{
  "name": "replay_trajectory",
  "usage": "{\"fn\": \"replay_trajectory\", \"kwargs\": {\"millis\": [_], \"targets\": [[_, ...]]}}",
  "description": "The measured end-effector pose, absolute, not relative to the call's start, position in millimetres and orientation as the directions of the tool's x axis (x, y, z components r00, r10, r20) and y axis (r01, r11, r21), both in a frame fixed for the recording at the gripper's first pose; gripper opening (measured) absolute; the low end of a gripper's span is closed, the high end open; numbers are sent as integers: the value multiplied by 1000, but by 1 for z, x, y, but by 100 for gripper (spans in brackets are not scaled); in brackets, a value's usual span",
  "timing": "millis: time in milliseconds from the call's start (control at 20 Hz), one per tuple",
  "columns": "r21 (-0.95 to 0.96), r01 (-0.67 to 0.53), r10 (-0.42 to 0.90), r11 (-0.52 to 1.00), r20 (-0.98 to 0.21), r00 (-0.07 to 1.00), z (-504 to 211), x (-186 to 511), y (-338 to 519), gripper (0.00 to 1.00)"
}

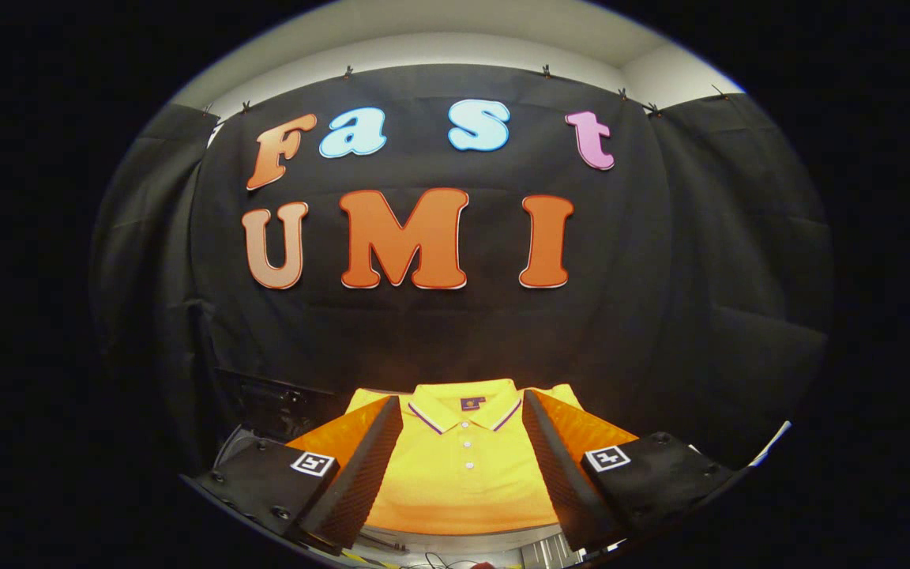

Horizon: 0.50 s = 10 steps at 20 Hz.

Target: Put the clothes into the washing machine and then close the washing machine lid.

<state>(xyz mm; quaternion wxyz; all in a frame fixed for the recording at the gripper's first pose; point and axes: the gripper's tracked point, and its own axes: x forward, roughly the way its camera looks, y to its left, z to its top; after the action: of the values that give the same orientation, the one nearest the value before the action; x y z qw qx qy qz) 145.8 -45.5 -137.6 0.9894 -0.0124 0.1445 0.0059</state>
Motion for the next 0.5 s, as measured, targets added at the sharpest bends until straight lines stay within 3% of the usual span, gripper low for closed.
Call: {"fn": "replay_trajectory", "kwargs": {"millis": [500], "targets": [[31,-10,24,999,-487,873,-241,217,-68,99]]}}
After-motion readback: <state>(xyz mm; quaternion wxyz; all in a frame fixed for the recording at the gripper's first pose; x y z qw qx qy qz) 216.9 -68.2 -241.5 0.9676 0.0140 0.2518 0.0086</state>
